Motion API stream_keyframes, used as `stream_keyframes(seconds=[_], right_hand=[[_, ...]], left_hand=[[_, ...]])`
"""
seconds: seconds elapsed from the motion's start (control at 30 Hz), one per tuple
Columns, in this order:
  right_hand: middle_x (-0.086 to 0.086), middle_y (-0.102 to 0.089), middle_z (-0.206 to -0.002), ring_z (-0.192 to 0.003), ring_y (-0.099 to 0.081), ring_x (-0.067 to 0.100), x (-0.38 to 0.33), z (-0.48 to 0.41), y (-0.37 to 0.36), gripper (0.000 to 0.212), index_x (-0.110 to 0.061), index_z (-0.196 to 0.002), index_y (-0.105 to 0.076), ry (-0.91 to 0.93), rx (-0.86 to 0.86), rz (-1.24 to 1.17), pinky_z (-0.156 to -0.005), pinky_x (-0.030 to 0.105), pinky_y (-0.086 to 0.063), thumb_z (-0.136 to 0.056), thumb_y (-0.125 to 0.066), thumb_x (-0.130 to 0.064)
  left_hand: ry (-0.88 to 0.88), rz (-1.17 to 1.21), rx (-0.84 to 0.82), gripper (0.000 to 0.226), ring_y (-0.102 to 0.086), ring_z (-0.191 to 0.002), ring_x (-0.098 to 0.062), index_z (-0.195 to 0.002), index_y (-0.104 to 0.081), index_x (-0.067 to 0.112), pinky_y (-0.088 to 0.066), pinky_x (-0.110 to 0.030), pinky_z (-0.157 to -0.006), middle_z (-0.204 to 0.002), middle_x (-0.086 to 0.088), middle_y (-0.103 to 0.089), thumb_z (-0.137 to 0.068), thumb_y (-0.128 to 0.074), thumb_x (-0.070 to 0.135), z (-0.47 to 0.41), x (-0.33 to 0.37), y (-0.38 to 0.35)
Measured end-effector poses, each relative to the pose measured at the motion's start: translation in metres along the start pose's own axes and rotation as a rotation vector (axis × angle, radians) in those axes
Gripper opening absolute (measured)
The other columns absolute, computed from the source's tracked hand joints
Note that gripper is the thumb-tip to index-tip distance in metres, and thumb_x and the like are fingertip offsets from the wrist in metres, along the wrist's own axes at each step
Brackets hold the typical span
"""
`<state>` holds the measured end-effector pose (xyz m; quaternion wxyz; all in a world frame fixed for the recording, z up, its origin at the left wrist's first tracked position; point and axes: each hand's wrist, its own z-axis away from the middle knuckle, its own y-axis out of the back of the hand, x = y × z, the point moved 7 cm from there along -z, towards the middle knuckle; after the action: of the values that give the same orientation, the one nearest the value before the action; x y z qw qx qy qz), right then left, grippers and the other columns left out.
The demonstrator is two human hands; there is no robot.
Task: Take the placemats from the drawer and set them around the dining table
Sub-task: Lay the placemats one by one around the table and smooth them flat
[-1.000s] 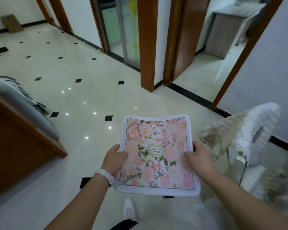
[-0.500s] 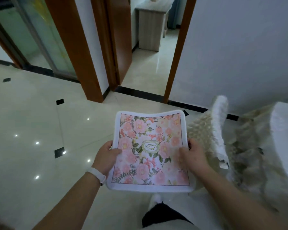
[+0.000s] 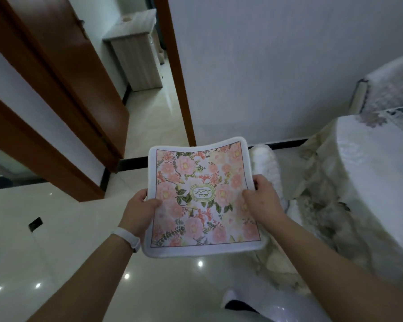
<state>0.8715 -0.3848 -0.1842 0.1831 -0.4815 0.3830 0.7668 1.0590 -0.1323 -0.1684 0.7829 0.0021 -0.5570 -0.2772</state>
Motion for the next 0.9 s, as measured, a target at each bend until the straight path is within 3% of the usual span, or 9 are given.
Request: stream_keyframes(seconds=[0.13,0.3,0.5,0.57,0.73,0.9], right_hand=[[-0.006,-0.066,-0.091,-0.078,-0.066,0.018,0.025,-0.012,0.062,0.024,-0.026,-0.108,-0.057,-0.085,0.164,-0.061,-0.068,0.039,-0.057,-0.088,-0.052,-0.015],[-0.004,-0.064,-0.093,-0.080,-0.065,0.017,0.076,0.006,0.132,0.023,-0.019,-0.112,-0.056,-0.247,0.393,-0.167,-0.061,0.033,-0.053,-0.091,-0.052,-0.013],[-0.005,-0.065,-0.094,-0.078,-0.065,0.014,0.123,0.038,0.185,0.022,-0.021,-0.112,-0.056,-0.418,0.623,-0.231,-0.058,0.031,-0.053,-0.093,-0.050,-0.012],[-0.003,-0.066,-0.096,-0.079,-0.065,0.015,0.131,0.045,0.194,0.024,-0.020,-0.113,-0.056,-0.452,0.696,-0.266,-0.062,0.034,-0.056,-0.092,-0.050,-0.010],[-0.005,-0.064,-0.093,-0.079,-0.063,0.013,0.138,0.043,0.202,0.021,-0.021,-0.110,-0.055,-0.532,0.854,-0.330,-0.054,0.025,-0.047,-0.094,-0.050,-0.007],[-0.003,-0.068,-0.097,-0.081,-0.067,0.014,0.142,0.023,0.189,0.025,-0.022,-0.109,-0.060,-0.663,0.932,-0.388,-0.057,0.026,-0.052,-0.092,-0.050,-0.006]], left_hand=[[-0.030,-0.052,-0.164,0.022,-0.069,-0.084,-0.041,-0.104,-0.067,0.013,-0.056,-0.059,-0.078,-0.096,-0.018,-0.072,-0.087,-0.059,0.002,-0.025,0.039,-0.071],[-0.066,-0.145,-0.451,0.024,-0.072,-0.080,-0.034,-0.112,-0.065,0.011,-0.059,-0.048,-0.074,-0.095,-0.013,-0.074,-0.090,-0.056,0.005,-0.031,0.075,-0.177],[-0.092,-0.265,-0.741,0.021,-0.072,-0.083,-0.038,-0.108,-0.066,0.015,-0.057,-0.057,-0.078,-0.095,-0.014,-0.074,-0.091,-0.057,0.007,-0.031,0.099,-0.290],[-0.092,-0.299,-0.815,0.022,-0.071,-0.083,-0.040,-0.109,-0.066,0.014,-0.056,-0.058,-0.078,-0.095,-0.016,-0.074,-0.091,-0.056,0.006,-0.031,0.101,-0.320],[-0.122,-0.407,-0.964,0.018,-0.071,-0.082,-0.040,-0.105,-0.065,0.012,-0.057,-0.057,-0.078,-0.093,-0.017,-0.074,-0.090,-0.058,0.005,-0.050,0.117,-0.383],[-0.195,-0.516,-1.128,0.019,-0.071,-0.078,-0.035,-0.107,-0.067,0.009,-0.060,-0.040,-0.065,-0.092,-0.016,-0.074,-0.091,-0.057,0.004,-0.078,0.143,-0.444]])
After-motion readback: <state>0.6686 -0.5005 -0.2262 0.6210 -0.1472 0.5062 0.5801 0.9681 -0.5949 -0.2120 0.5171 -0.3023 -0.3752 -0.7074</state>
